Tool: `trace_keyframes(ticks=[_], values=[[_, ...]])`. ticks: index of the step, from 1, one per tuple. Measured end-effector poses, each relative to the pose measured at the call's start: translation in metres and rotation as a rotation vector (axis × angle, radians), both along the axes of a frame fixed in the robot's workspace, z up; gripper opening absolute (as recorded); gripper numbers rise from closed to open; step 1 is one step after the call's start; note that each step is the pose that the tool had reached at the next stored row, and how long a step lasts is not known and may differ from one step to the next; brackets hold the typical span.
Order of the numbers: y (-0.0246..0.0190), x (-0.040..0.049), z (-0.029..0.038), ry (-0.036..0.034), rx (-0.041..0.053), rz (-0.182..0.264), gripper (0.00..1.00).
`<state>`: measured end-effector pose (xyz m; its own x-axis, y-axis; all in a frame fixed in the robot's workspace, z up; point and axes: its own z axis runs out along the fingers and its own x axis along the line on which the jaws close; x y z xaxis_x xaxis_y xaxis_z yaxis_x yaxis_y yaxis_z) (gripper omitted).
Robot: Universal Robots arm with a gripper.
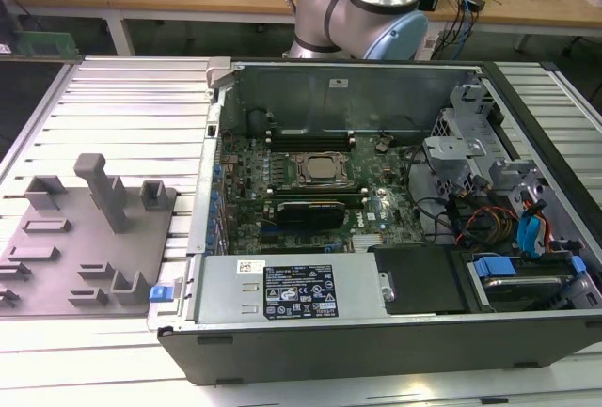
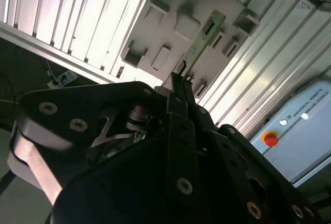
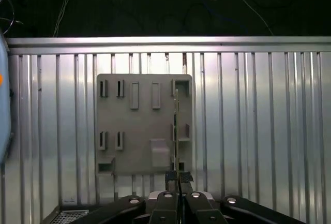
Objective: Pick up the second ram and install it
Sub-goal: 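Pick up the second ram and move it above second insertion slot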
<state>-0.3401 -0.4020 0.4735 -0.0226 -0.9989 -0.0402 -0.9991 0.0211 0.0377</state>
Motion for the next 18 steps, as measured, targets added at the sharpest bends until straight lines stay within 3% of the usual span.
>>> trace_keyframes(ticks=[10, 15, 18], values=[[0.0000, 0.0618, -0.0011, 0.0054, 0.0000, 0.000, 0.12], [0.0000, 0.0819, -0.0013, 0.0064, 0.0000, 0.000, 0.12], [0.0000, 0.1014, -0.0013, 0.0083, -0.0001, 0.000, 0.12]])
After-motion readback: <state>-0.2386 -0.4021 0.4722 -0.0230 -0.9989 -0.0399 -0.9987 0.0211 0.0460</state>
